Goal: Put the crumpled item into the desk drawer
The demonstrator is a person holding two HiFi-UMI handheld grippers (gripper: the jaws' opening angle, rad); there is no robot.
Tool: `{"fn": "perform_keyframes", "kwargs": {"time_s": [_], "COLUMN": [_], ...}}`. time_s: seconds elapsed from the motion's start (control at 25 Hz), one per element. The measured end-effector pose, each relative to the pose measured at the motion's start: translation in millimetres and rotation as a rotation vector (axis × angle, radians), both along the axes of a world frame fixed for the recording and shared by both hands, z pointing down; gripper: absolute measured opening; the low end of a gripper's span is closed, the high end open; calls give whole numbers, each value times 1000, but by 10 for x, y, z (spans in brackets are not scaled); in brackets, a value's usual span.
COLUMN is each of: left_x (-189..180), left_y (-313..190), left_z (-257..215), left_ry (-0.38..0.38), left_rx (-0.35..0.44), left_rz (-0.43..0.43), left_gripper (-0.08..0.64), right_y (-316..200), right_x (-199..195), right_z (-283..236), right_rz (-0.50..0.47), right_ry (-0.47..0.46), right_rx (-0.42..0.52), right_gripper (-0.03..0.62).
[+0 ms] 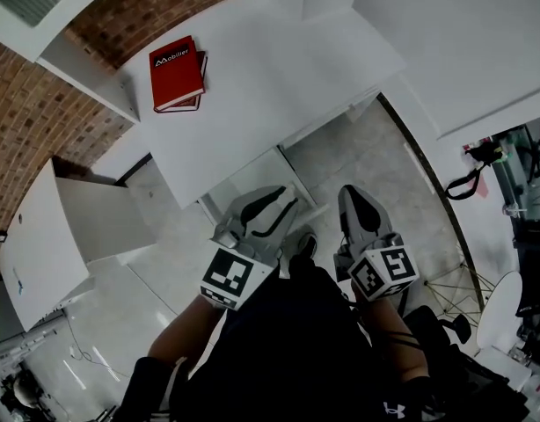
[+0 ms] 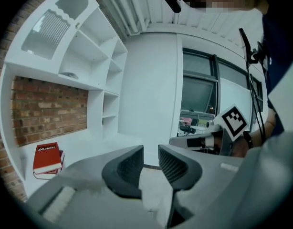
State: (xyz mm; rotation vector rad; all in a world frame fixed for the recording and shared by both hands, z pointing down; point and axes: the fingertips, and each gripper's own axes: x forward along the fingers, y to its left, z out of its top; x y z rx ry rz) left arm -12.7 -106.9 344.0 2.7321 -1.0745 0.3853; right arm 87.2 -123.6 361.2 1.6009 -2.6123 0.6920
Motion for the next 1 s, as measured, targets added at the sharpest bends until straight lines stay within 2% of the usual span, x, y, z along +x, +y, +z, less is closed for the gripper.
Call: {"fn": "perform_keyframes", "kwargs": {"time_s": [0.2,0.36,0.52,0.76,1.0], "left_x": [-24,-72,-139,-209,-183], "left_y": [-55,-122,-198,-304,-387], "left_z": [-330,-498,-546,-519,-547], "left_ry": [12,49,17,-3,23], "left_rx": [85,95,141,162,163], "left_rz": [-19,-72,-77,-98,-118], "left_gripper": [106,106,106,106,106], "right_y": [-18,-37,-47,-96,-161], "right_x": [-2,-3,5,15,0], "right_z": [-235,-403,-521,-617,-667], "right_rz": [5,9,14,24,20], "right_ry": [-2,-6,-2,13,43], "right_rx": [52,95,124,146,168], "right_gripper": [2,2,2,2,2]}}
